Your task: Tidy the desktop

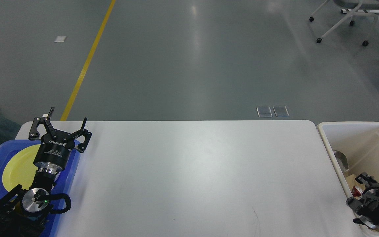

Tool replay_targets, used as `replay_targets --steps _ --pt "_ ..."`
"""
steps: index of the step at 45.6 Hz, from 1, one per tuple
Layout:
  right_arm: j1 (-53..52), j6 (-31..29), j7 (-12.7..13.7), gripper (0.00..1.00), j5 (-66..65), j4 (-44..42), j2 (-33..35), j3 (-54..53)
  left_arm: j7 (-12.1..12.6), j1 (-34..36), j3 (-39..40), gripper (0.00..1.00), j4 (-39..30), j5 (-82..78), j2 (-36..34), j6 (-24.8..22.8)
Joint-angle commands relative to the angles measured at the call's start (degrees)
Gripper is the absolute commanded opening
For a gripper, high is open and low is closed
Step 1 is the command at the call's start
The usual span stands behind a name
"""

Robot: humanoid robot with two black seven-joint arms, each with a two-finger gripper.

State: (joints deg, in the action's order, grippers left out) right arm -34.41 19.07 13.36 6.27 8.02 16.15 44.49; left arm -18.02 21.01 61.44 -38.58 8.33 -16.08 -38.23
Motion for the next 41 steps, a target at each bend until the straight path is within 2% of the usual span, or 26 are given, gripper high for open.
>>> replay_targets --steps 1,15,22,27,33,41 --pt "-0.6 -0.4 0.0 1.0 0.6 0.1 0.6 -4.4 0.0 0.0 0.0 0.96 0.0 0.0 0.0 0.0" --pt "-12.0 -1.3 0.0 1.0 -0.3 1.4 7.6 -36.1 0.0 0.0 0.0 0.96 0.0 0.0 0.0 0.0" --pt "-13.0 -1.3 0.0 1.0 -0.8 4.7 9.1 -53.0 0.0 0.0 0.0 0.96 0.0 0.0 0.0 0.1" --pt "-13.0 -1.5 -0.1 1.0 -7.4 12.2 12.8 -60.7 0.0 0.0 0.0 0.96 0.0 0.0 0.0 0.0" --pt "-10.9 -1.5 -0.2 1.0 -14.5 25.8 18.0 -72.9 0.0 0.0 0.0 0.96 0.0 0.0 0.0 0.0" --pt "-2.1 -1.6 -2.1 1.0 -16.6 36.2 16.2 -97.3 0.0 0.0 0.0 0.96 -0.1 0.0 0.0 0.0"
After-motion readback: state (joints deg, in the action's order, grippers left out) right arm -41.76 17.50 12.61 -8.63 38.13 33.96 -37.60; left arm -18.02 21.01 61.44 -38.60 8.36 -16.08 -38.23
